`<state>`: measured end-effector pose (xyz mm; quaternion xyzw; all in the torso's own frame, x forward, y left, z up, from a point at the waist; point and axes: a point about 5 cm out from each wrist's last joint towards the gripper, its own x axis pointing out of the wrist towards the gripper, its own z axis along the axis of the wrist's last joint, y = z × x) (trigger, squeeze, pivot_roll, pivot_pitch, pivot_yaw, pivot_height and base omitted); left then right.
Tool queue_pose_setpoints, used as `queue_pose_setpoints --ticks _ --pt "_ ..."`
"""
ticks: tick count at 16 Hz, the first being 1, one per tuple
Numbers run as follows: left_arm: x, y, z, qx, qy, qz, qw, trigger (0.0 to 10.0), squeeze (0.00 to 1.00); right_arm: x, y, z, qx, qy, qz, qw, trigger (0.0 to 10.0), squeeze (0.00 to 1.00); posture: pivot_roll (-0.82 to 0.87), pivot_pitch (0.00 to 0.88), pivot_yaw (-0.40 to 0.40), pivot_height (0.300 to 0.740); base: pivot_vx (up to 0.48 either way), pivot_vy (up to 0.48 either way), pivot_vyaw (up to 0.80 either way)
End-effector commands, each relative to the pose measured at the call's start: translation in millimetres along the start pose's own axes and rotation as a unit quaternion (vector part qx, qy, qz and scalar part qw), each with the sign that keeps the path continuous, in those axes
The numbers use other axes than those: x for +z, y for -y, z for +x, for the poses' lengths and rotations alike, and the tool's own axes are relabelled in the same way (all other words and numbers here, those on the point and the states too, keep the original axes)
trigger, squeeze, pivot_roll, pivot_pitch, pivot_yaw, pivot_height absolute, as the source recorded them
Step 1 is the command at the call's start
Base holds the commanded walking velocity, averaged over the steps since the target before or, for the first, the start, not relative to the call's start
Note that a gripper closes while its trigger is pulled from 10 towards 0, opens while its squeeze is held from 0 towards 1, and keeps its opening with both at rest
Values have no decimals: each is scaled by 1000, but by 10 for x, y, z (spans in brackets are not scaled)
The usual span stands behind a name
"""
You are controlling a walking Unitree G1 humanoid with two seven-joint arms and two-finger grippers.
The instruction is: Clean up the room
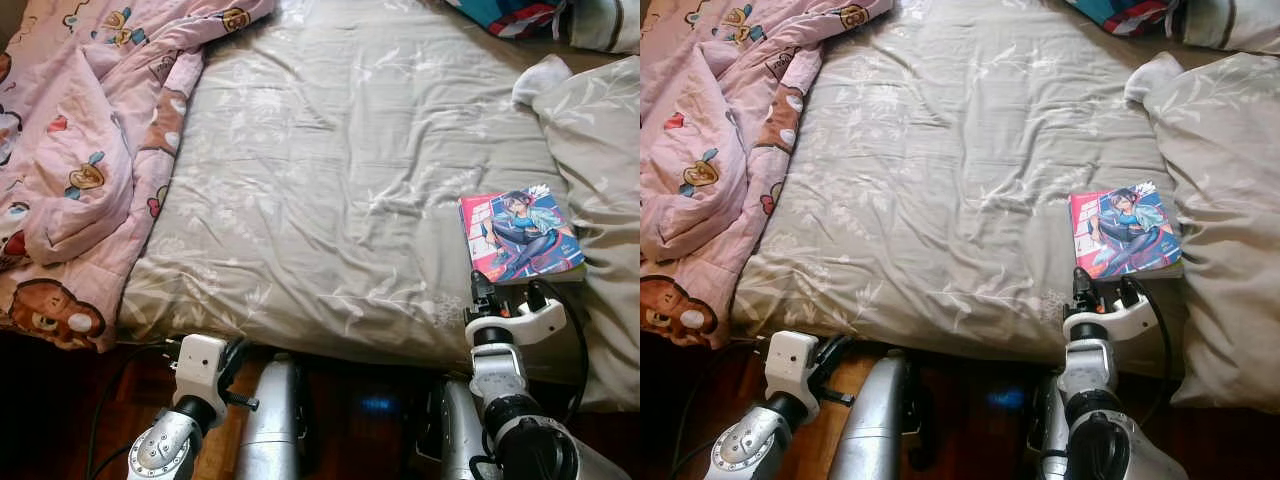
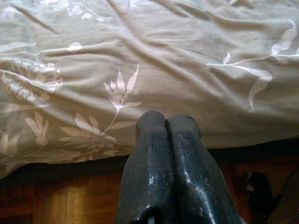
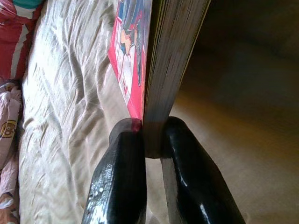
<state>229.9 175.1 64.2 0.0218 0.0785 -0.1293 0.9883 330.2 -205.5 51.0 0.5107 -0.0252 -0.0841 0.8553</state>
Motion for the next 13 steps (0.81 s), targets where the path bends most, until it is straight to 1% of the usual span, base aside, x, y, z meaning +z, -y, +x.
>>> queue_pose_setpoints --ticks 1,3,4,7,8,9,11,13 --pt "-67 -43 -77 7 -19 2 1000 10000 0 -128 176 -142 -35 -24 0 999 10000 949 261 482 200 607 0 0 0" --pt "-68 -43 -79 6 -22 3 1000 10000 0 -140 212 -174 -37 -28 -4 999 10000 953 261 482 200 607 0 0 0" --pt "-64 -40 -73 5 -22 3 1000 10000 0 -145 236 -195 -38 -29 -5 999 10000 1000 260 482 199 607 0 0 0" --pt "-57 -31 -51 7 -22 0 1000 10000 0 -139 320 -257 -53 -24 -8 998 10000 1000 249 480 199 607 0 0 0" --pt "-71 -31 -53 6 -25 1 1000 10000 0 -160 337 -282 -54 -26 -9 998 10000 51 246 478 197 607 0 0 0" --pt "-94 -27 -52 3 -28 3 1000 10000 0 -197 369 -325 -57 -31 -15 998 10000 0 235 476 195 607 0 0 0" --pt "-131 -3 -12 -9 -32 15 999 10000 0 -243 453 -422 -68 -34 -18 997 10000 0 220 456 188 607 0 0 0" --pt "-169 -6 37 -10 -37 17 999 10000 0 -307 511 -520 -62 -43 -30 997 10000 0 193 430 173 607 0 0 0"
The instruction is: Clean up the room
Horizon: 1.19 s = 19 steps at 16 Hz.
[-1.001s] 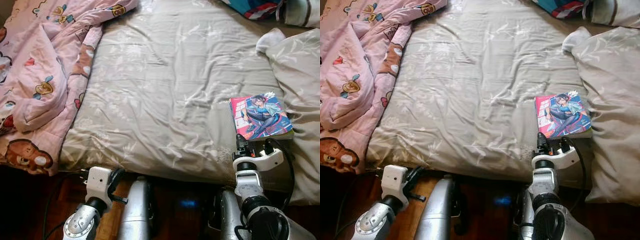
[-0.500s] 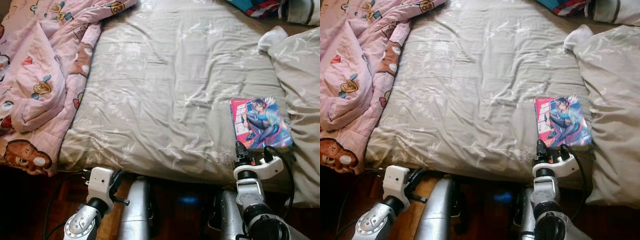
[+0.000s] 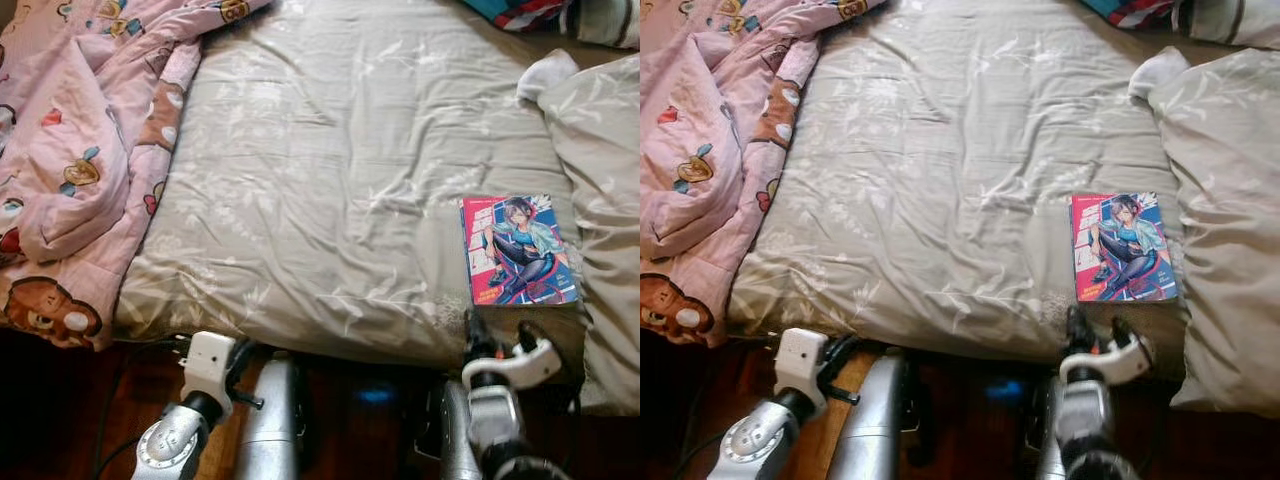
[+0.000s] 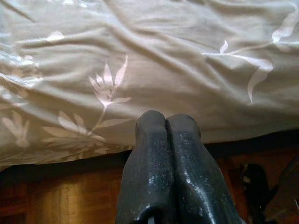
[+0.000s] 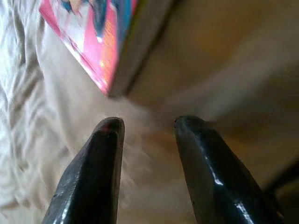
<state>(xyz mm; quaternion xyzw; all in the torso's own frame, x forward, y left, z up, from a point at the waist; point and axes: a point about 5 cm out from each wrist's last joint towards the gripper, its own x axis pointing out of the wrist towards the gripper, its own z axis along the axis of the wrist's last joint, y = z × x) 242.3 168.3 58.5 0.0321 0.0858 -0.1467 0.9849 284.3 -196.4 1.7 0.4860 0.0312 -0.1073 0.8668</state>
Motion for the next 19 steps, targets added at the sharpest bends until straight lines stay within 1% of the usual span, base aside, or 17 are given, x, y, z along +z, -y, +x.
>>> queue_pose_setpoints --ticks 1,2,3,4,6,7,8,11,12,13,14,16,17,18,19 --pt "-154 -41 -62 8 -31 6 999 10000 0 -105 108 -122 -9 -18 -10 1000 10000 0 186 421 169 607 0 0 0" --pt "-162 -49 -33 11 -29 5 999 10000 0 -132 174 -198 -12 -21 -26 999 10000 0 174 403 159 607 0 0 0" --pt "-186 -50 16 13 -30 7 999 10000 0 -147 245 -292 -17 -26 -89 996 10000 0 150 378 148 607 0 0 0" --pt "-233 -46 49 14 -33 6 999 10000 0 -150 249 -360 -5 -27 -177 984 10000 0 130 357 139 607 0 0 0" --pt "-279 -40 122 18 -35 4 999 10000 0 -93 209 -403 18 9 -175 984 10000 0 102 312 119 607 0 0 0" --pt "-290 -34 187 22 -35 0 999 10000 0 -52 171 -402 31 21 -193 981 10000 0 91 292 110 607 0 0 0" --pt "-291 -22 254 24 -35 -2 999 10000 0 -7 126 -363 40 32 -191 980 10000 0 80 264 96 607 0 0 0" --pt "-292 -15 381 35 -29 -8 999 10000 0 98 -156 -211 96 57 -243 964 10000 0 65 204 67 631 0 0 0" --pt "-292 -16 414 41 -29 -12 999 10000 0 141 -241 -145 109 62 -251 960 10000 0 61 192 59 645 0 0 0" --pt "-297 -13 436 45 -30 -16 998 10000 0 170 -283 -106 112 64 -257 958 10000 0 55 176 49 655 0 0 0" --pt "-320 -19 449 52 -33 -22 998 10000 0 190 -332 -61 120 56 -299 945 10000 0 49 168 42 670 0 0 0" --pt "-400 -30 474 69 -46 -41 996 10000 0 189 -278 -25 100 31 -339 935 10000 0 27 140 24 690 0 0 0" --pt "-420 -43 468 75 -49 -47 995 10000 0 177 -256 -26 97 21 -349 932 10000 0 26 138 23 695 0 0 0" --pt "-472 -93 450 90 -61 -54 993 10000 0 140 -141 -44 71 -12 -374 925 10000 0 22 129 11 709 0 0 0" --pt "-496 -113 442 95 -69 -54 992 10000 0 126 -79 -62 55 -22 -373 926 10000 0 26 116 6 719 0 0 0"
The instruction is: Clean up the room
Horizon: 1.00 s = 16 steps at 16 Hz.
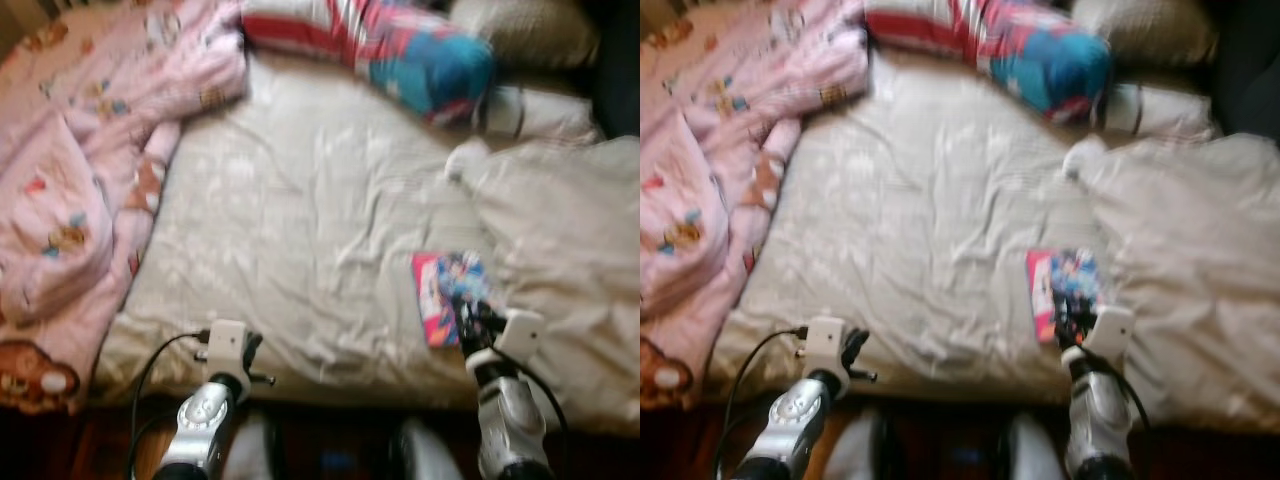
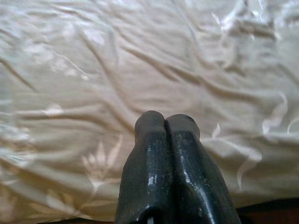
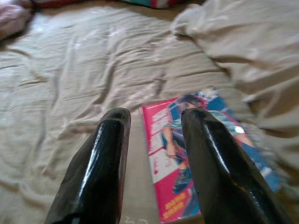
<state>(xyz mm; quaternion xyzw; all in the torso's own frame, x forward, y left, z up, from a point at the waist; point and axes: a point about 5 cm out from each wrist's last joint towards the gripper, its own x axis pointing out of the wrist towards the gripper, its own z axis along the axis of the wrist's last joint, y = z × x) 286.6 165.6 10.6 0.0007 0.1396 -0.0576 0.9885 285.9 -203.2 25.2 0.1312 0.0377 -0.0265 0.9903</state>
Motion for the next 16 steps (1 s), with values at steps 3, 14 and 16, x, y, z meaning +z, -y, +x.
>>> queue_pose_setpoints --ticks 3,14,16 --pt "-173 -129 -46 32 -51 -15 998 10000 0 -295 138 -169 -47 -90 -4 995 10000 0 31 81 -5 740 0 0 0" --pt "-830 -210 -422 69 -243 -20 967 10000 0 -828 437 -694 -131 -282 -18 950 10000 0 -25 16 9 740 0 0 0" --pt "-842 -169 -420 55 -250 -17 966 10000 0 -885 441 -758 -129 -306 -32 943 10000 0 -28 4 13 740 0 0 0"
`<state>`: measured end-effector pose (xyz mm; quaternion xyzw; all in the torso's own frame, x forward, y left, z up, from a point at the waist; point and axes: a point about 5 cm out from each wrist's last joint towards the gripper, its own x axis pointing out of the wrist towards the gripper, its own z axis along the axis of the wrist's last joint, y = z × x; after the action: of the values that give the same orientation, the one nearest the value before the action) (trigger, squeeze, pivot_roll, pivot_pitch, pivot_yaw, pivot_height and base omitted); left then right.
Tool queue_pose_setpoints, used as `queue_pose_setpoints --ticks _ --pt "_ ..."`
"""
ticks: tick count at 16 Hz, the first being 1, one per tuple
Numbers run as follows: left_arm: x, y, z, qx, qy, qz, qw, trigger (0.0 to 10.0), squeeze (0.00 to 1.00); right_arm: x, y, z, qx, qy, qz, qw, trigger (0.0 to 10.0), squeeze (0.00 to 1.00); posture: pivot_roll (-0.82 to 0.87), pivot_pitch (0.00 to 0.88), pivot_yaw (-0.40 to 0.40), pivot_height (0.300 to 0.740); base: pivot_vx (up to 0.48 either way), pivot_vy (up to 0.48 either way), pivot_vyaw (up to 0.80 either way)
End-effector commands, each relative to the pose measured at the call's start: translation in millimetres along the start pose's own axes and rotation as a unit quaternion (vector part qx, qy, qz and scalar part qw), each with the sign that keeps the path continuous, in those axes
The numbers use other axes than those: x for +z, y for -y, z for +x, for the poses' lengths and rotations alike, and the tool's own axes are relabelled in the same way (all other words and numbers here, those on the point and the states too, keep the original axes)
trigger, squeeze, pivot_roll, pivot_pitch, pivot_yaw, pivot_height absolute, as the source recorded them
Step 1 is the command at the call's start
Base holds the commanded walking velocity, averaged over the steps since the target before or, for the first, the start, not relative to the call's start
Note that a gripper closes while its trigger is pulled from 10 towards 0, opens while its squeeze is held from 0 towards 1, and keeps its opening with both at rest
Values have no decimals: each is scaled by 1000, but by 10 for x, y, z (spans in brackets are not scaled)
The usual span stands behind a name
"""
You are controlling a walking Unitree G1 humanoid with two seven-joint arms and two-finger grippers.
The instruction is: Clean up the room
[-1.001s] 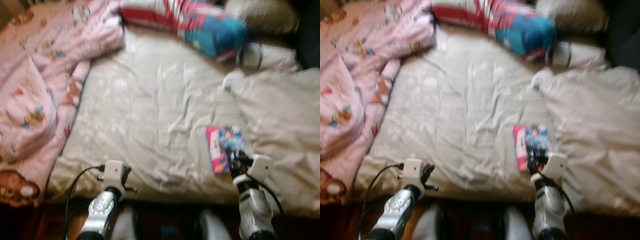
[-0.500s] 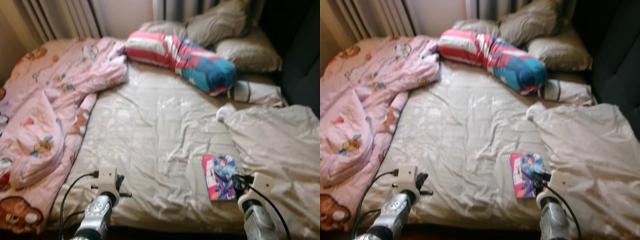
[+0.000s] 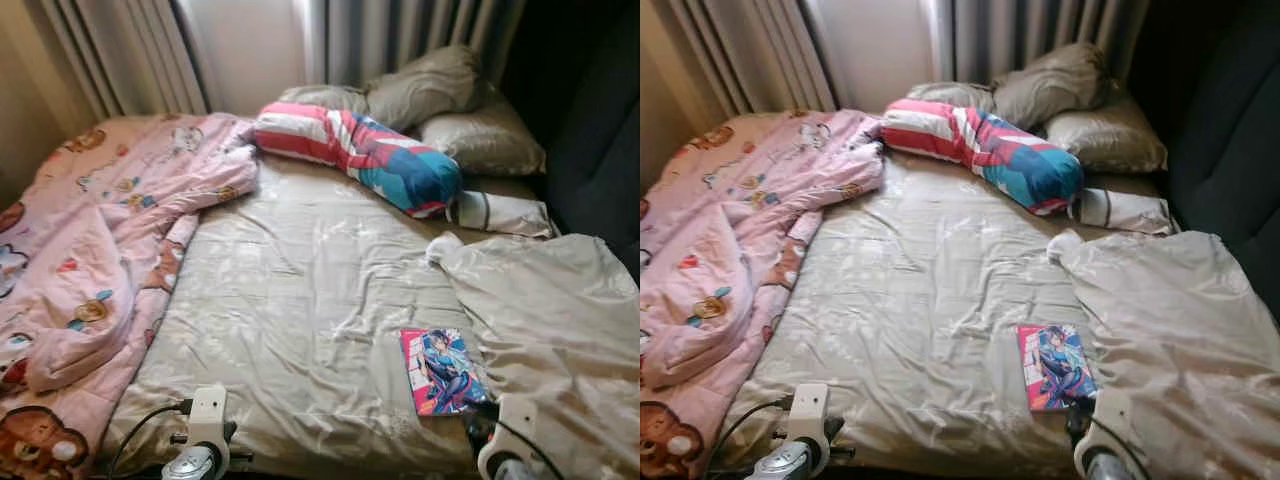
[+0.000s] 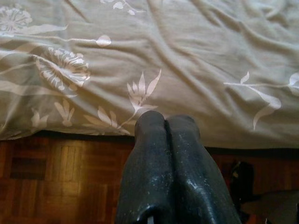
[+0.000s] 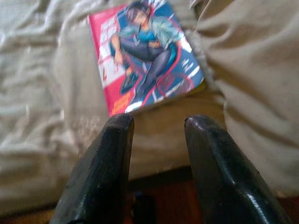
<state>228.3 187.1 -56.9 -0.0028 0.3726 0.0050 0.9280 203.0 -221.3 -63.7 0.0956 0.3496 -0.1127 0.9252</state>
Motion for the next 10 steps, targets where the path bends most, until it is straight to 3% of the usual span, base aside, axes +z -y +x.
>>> queue_pose_setpoints --ticks 1,2,5,10 --pt "-35 -11 -5 -2 -13 12 1000 10000 0 -35 -16 -4 0 -9 -5 1000 10000 0 -28 3 15 740 0 0 0" --pt "-43 -14 -6 -2 -15 11 1000 10000 0 -109 -53 -22 13 -24 -34 999 10000 0 -32 0 16 740 0 0 0" --pt "-95 -50 -22 4 -26 13 1000 10000 0 -255 -84 -63 17 -50 -50 997 10000 0 -31 0 15 740 0 0 0" --pt "-118 -112 -34 13 -33 14 999 10000 0 -245 -90 -57 17 -51 -57 997 10000 0 -23 0 15 740 0 0 0"
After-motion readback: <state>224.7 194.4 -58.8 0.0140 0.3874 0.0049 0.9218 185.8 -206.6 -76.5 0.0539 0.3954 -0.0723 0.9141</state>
